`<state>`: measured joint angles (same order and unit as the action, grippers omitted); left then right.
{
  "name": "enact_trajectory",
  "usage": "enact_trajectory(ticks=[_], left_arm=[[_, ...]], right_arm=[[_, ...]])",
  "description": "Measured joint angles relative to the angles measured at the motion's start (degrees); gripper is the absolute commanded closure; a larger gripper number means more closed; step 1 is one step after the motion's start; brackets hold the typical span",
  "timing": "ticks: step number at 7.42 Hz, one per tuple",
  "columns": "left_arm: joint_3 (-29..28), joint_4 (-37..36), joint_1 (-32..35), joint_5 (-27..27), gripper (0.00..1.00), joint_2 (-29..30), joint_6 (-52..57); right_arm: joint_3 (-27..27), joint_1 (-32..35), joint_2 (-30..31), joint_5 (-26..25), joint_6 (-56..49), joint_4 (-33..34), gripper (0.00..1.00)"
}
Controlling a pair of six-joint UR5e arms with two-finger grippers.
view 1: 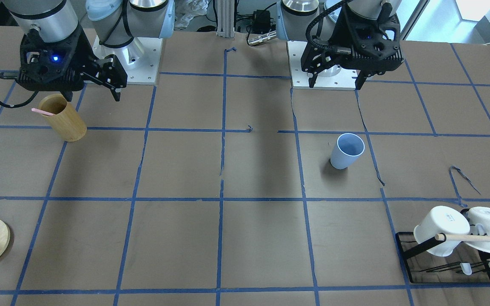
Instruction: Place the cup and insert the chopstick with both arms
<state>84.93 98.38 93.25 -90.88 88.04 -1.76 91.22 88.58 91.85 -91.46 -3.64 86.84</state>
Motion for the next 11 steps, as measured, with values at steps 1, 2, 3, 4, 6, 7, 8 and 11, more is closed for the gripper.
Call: enact_trajectory(ticks=[1, 2, 3, 4, 6, 7, 8, 11], left_arm=[[0.18, 0.06, 0.0, 0.0, 0.0, -0.12, 0.0], [0.62, 0.02, 0.0, 0.0, 0.0, -0.35, 0.01], [1.01, -0.03, 0.01, 0.0, 0.0, -0.57, 0.01], [1.22, -0.02, 0.05, 0.0, 0.0, -0.71, 0.03], [1.38, 0.14, 0.16, 0.0, 0.0, -0.95, 0.08], [1.42, 0.24, 0.19, 0.0, 0.0, -1.02, 0.09], [1.44, 0.31, 0.19, 0.0, 0.0, -1.07, 0.09], [1.57, 0.46, 0.19, -0.02, 0.0, -1.2, 0.09]], right_arm=[[0.01, -0.37, -0.05, 0.03, -0.08, -0.08, 0.0], [0.07, -0.59, -0.11, -0.48, -0.28, -0.26, 0.0], [0.34, -0.83, -0.14, -2.09, -1.77, -0.37, 0.0], [1.29, -1.79, -0.15, -3.79, -5.96, -0.27, 0.01], [4.07, -8.91, 0.06, -3.75, -19.88, 0.95, 0.07], [5.16, -13.11, 0.3, -2.91, -27.05, 2.35, 0.1], [5.91, -16.19, 0.46, -2.35, -33.74, 3.8, 0.1], [8.55, -25.36, 0.63, 4.9, -49.24, 5.73, 0.11]])
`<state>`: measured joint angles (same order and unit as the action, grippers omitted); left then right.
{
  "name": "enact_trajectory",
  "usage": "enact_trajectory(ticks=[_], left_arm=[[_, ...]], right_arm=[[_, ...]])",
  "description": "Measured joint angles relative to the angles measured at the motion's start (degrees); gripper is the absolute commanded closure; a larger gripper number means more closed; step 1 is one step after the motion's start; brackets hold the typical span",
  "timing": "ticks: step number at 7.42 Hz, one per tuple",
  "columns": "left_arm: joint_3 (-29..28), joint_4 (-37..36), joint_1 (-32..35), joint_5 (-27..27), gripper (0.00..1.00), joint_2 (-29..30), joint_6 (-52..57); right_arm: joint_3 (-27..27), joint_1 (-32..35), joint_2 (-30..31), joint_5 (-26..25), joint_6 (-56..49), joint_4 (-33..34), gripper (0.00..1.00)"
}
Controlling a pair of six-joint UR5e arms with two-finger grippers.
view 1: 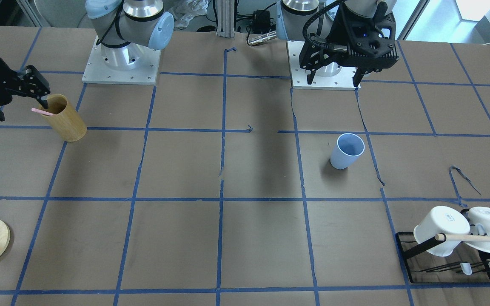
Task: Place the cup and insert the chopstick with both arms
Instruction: 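Move the right gripper down over the tan holder toward the pink chopstick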
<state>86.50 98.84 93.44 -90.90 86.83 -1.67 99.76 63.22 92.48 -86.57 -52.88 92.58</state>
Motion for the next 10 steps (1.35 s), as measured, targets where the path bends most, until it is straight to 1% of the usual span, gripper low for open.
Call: enact_trajectory(ticks=[1, 2, 3, 5, 6, 7, 8, 9, 10], left_arm=[[0.29, 0.02, 0.03, -0.02, 0.0, -0.18, 0.0], [0.87, -0.01, 0.06, 0.0, 0.0, -0.58, 0.0], [1.52, -0.08, 0.06, 0.01, 0.0, -1.0, 0.0], [2.29, -0.08, 0.05, 0.02, 0.0, -1.6, 0.0], [2.52, -0.06, 0.09, 0.02, 0.0, -1.81, 0.0], [2.66, -0.05, 0.1, 0.02, 0.0, -1.99, 0.02], [2.71, -0.05, 0.1, 0.02, 0.0, -2.06, 0.04], [2.71, -0.05, 0.09, 0.02, 0.0, -2.08, 0.02], [2.72, -0.05, 0.08, 0.02, 0.0, -2.1, 0.01]], right_arm=[[1.78, -2.73, 0.18, 2.48, -3.8, 0.84, 0.11], [4.14, -4.28, 0.88, 3.67, -6.56, 3.13, 0.15], [6.97, -5.0, 2.25, 4.16, -8.18, 5.88, 0.17], [12.47, -6.56, 4.05, 4.52, -12.83, 10.62, 0.15], [14.45, -8.22, 4.27, 4.9, -14.5, 11.68, 0.17], [15.78, -9.55, 4.25, 5.61, -15.22, 12.08, 0.39], [16.42, -10.1, 4.18, 6.5, -15.38, 12.17, 0.51], [16.65, -10.28, 4.11, 7.38, -15.35, 12.08, 0.56], [16.74, -10.29, 4.07, 7.84, -15.27, 11.96, 0.68]])
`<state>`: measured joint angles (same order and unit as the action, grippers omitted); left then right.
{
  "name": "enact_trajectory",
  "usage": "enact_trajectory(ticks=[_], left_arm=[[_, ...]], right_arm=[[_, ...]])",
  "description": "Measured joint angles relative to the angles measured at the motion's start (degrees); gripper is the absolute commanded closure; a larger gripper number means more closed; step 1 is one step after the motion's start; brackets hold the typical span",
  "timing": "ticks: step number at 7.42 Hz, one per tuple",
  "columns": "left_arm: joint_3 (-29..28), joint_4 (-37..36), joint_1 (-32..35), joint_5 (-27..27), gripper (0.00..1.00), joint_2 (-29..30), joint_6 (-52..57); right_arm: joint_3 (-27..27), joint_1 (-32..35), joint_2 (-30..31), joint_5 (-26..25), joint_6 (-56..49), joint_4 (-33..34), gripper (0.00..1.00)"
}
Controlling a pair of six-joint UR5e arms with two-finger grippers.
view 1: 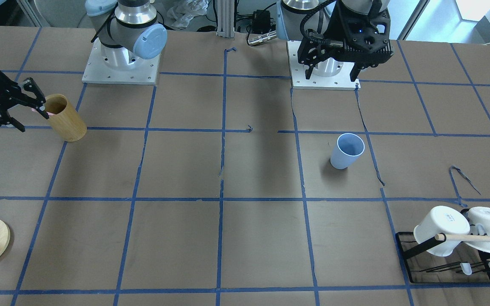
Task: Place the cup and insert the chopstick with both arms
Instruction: 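Close the right gripper on the pink chopstick top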
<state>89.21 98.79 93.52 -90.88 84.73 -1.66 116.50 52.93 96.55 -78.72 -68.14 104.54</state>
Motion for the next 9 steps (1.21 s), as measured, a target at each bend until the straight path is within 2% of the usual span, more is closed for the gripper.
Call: enact_trajectory(ticks=[4, 5, 6, 9], left_arm=[[0.0, -0.08, -0.14, 0.0, 0.0, 0.01, 0.07], [0.0, -0.08, -0.16, 0.0, 0.0, 0.0, 0.09], [0.0, -0.09, -0.17, 0.0, 0.0, 0.0, 0.13], [0.0, -0.09, -0.18, 0.0, 0.0, 0.01, 0.17]], right_arm=[[-0.01, -0.02, -0.05, 2.46, 0.53, -0.54, 0.64], [-0.05, -0.02, -0.05, 2.49, 0.59, -0.63, 0.55], [-0.09, -0.02, -0.05, 2.38, 0.62, -0.69, 0.41], [-0.2, -0.03, -0.1, 1.52, 0.66, -1.74, 0.44]])
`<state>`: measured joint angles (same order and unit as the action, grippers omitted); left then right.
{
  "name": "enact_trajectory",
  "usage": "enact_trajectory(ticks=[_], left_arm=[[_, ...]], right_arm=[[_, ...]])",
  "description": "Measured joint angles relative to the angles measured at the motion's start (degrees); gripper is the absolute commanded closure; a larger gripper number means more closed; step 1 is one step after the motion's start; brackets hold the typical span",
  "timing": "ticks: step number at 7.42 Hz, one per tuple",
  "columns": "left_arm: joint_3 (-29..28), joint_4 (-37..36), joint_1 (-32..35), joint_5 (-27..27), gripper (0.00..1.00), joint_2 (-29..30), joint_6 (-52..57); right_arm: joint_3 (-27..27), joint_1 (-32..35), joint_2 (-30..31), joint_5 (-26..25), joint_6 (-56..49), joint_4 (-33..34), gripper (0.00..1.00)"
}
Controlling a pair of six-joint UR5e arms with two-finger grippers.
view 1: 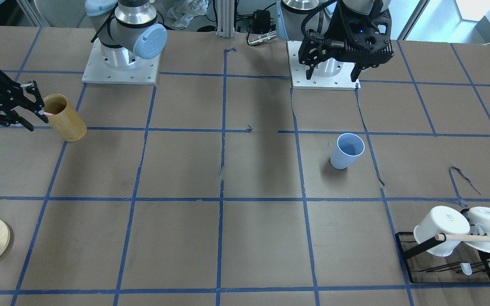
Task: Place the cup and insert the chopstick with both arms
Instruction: 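Close the right gripper on the pink chopstick top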
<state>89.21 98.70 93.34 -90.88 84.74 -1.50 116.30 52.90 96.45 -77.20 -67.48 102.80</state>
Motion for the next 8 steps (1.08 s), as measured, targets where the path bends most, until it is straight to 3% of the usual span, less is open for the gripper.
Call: enact_trajectory(ticks=[4, 6, 8], left_arm=[[0.0, -0.03, -0.08, 0.0, 0.0, 0.07, 0.0], [0.0, -0.06, -0.09, 0.0, 0.0, 0.06, 0.0], [0.0, -0.01, -0.09, 0.0, 0.0, 0.05, 0.0]], right_arm=[[-0.02, -0.07, -0.03, -3.67, 0.06, -2.3, 0.59], [-0.1, -0.07, 0.02, -3.96, 0.27, -2.56, 0.59], [-0.27, 0.05, 0.05, -3.45, 1.38, -2.66, 0.71]])
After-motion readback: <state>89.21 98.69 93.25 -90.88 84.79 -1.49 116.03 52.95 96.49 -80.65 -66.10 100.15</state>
